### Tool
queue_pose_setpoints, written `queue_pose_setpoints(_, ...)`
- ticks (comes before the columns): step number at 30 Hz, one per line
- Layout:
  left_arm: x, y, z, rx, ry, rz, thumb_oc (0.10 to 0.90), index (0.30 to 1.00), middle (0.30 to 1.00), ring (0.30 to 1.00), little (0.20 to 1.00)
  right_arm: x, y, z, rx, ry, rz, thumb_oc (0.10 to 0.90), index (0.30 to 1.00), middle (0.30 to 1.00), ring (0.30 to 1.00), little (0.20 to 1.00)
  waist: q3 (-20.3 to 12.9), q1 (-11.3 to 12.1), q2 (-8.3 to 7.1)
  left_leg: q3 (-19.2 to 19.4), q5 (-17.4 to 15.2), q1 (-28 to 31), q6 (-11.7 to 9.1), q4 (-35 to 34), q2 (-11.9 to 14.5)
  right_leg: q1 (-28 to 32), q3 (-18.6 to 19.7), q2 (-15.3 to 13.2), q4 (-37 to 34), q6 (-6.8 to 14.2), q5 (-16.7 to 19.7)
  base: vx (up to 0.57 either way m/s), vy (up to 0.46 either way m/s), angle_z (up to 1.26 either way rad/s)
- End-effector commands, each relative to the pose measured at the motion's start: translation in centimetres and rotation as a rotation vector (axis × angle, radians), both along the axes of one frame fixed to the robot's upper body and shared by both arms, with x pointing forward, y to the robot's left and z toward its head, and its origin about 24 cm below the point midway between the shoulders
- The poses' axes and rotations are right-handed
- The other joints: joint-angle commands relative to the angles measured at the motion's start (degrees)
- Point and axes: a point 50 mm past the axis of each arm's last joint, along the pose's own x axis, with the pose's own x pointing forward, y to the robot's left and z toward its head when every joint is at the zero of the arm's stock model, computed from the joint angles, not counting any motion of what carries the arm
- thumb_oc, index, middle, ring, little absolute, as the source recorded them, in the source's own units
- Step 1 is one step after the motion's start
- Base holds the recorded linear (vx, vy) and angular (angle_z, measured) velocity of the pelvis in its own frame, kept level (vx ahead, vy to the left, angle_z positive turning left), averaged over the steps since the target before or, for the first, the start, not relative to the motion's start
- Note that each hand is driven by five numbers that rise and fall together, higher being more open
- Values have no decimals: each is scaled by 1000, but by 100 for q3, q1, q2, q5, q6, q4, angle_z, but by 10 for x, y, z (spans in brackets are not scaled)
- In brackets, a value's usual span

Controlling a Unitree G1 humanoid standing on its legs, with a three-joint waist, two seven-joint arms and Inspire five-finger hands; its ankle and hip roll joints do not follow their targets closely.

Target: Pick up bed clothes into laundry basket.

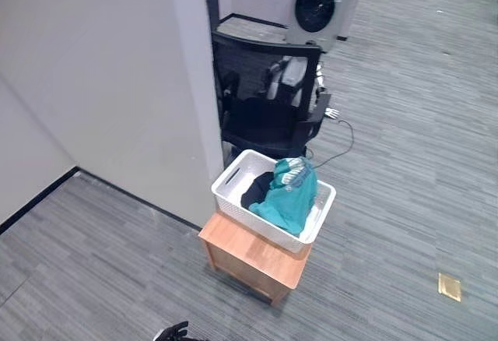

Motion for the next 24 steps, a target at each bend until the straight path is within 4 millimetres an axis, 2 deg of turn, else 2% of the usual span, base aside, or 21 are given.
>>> queue_pose_setpoints(1, 32, -4, 10, -5, -135, 2, 800, 900, 900, 900, 900, 36, 19, -1, 52, -97, 26, 800, 900, 900, 900, 900, 280, 180, -102, -678, -389, -145, 199, 556, -216, -484, 336, -246, 1790, 72, -304, -43, -126, 212)
queue_pose_setpoints(2, 42, 1, 15, 17, -168, -17, 800, 900, 900, 900, 900, 44, 17, 1, 53, -137, -8, 800, 900, 900, 900, 900, 399, 66, -117, -1346, -338, -474, 167, 859, -277, -639, 1544, 254, 1795, 120, -491, -55, -112, 241)
queue_pose_setpoints(3, 43, 4, 16, 24, -170, -6, 800, 900, 900, 900, 900, 46, 17, 2, 53, -155, -29, 800, 900, 900, 900, 900, 437, 26, -111, -1515, -299, -520, 134, 903, -280, -591, 1943, 417, 1740, 26, -644, -66, -158, 314)
queue_pose_setpoints(4, 43, 9, 16, 38, -159, 6, 800, 900, 900, 900, 900, 51, 16, 3, 55, -178, -35, 800, 900, 900, 900, 900, 471, 3, -125, -1854, -235, -646, 103, 977, -358, -476, 2422, 587, 1631, -80, -779, -54, -91, 291)
queue_pose_setpoints(7, 43, 29, 20, 72, -168, 106, 800, 900, 900, 900, 900, 65, 11, 8, 37, -248, -48, 800, 900, 900, 900, 900, 568, 57, -219, -2522, -16, -995, -36, 1052, -493, -189, 2693, 799, 1483, -286, -1074, -127, -190, 209)
queue_pose_setpoints(9, 45, 43, 25, 88, -190, 185, 800, 900, 900, 900, 900, 88, 9, 16, 30, -324, -1, 800, 900, 900, 900, 900, 665, 272, -322, -2945, 313, -1299, -216, 989, -534, -1, 2698, 1002, 1086, -461, -1269, -211, -248, 140)
queue_pose_setpoints(11, 42, 45, 24, 91, -185, 200, 800, 900, 900, 900, 900, 92, 6, 19, 18, -341, -2, 800, 900, 900, 900, 900, 655, 313, -336, -3068, 467, -1453, -284, 917, -500, 63, 2597, 1045, 854, -490, -1308, -315, -236, 137)
queue_pose_setpoints(12, 33, 48, 22, 79, -179, 297, 800, 900, 900, 900, 900, 112, -9, 31, -20, -429, -9, 800, 900, 900, 900, 900, 856, 471, -304, -3136, 946, -1757, -508, 679, -358, 60, 2350, 1231, 422, -599, -1149, -530, -300, 123)
queue_pose_setpoints(13, 29, 49, 21, 79, -174, 336, 800, 900, 900, 900, 900, 116, -12, 33, -30, -442, -2, 800, 900, 900, 900, 900, 1002, 487, -320, -2813, 895, -1832, -432, 764, -298, 2, 2224, 1187, 489, -610, -1101, -602, -245, 205)
queue_pose_setpoints(14, 23, 47, 18, 75, -153, 383, 800, 900, 900, 900, 900, 117, -16, 35, -41, -440, 6, 800, 900, 900, 900, 900, 1067, 387, -337, -2084, 737, -1821, -260, 1008, -136, -108, 2046, 1140, 478, -638, -1002, -389, -63, 232)
queue_pose_setpoints(15, 17, 44, 15, 61, -134, 401, 800, 900, 900, 900, 900, 116, -17, 34, -45, -430, 8, 800, 900, 900, 900, 900, 1039, 328, -372, -1538, 582, -1723, -203, 1248, 29, -214, 1884, 1099, 422, -673, -904, -412, -79, 242)
queue_pose_setpoints(16, 6, 41, 10, 48, -110, 436, 800, 900, 900, 900, 900, 106, -18, 31, -45, -396, -1, 800, 900, 900, 900, 900, 1028, 277, -434, -1048, 346, -1601, -165, 1646, 142, -257, 1646, 1018, 352, -726, -822, -464, -111, 133)
queue_pose_setpoints(17, -15, 35, 3, 30, -50, 480, 800, 900, 900, 900, 900, 83, -15, 21, -37, -320, -28, 800, 900, 900, 900, 900, 937, 177, -538, -443, 83, -1312, -128, 2408, 373, -336, 1198, 827, 237, -814, -676, -412, -86, 109)
queue_pose_setpoints(18, -21, 32, 1, 23, -23, 467, 800, 900, 900, 900, 900, 73, -12, 17, -30, -280, -28, 800, 900, 900, 900, 900, 875, 117, -529, -248, -58, -1147, -113, 2531, 477, -371, 984, 764, 219, -847, -655, -246, -90, 209)
queue_pose_setpoints(20, -24, 29, -1, 26, 6, 429, 800, 900, 900, 900, 900, 50, -7, 9, -19, -196, -35, 800, 900, 900, 900, 900, 718, -95, -453, 347, -267, -419, -268, 2772, 938, -416, 458, 726, 168, -895, -693, -39, -27, 236)
queue_pose_setpoints(21, -24, 29, -1, 26, 8, 429, 800, 900, 900, 900, 900, 50, -7, 9, -20, -195, -34, 800, 900, 900, 900, 900, 725, -108, -445, 333, -276, -399, -277, 2767, 943, -390, 444, 734, 167, -893, -702, -116, 90, 187)
queue_pose_setpoints(22, -19, 25, -1, 19, 10, 375, 800, 900, 900, 900, 900, 33, -3, 5, -11, -133, -35, 800, 900, 900, 900, 900, 583, -263, -325, 628, -452, 89, -361, 2528, 959, -500, -48, 596, 192, -870, -645, -121, 141, 166)
queue_pose_setpoints(23, -13, 23, -1, 17, -1, 354, 800, 900, 900, 900, 900, 31, -1, 4, -7, -125, -36, 800, 900, 900, 900, 900, 528, -371, -261, 756, -543, 212, -396, 2415, 954, -565, -266, 499, 249, -858, -614, -194, 249, 216)
queue_pose_setpoints(24, -6, 21, 1, 21, -19, 325, 800, 900, 900, 900, 900, 30, 0, 4, -6, -135, -41, 800, 900, 900, 900, 900, 473, -549, -200, 1043, -630, 299, -400, 2204, 924, -698, -533, 332, 392, -812, -580, -267, 392, 242)
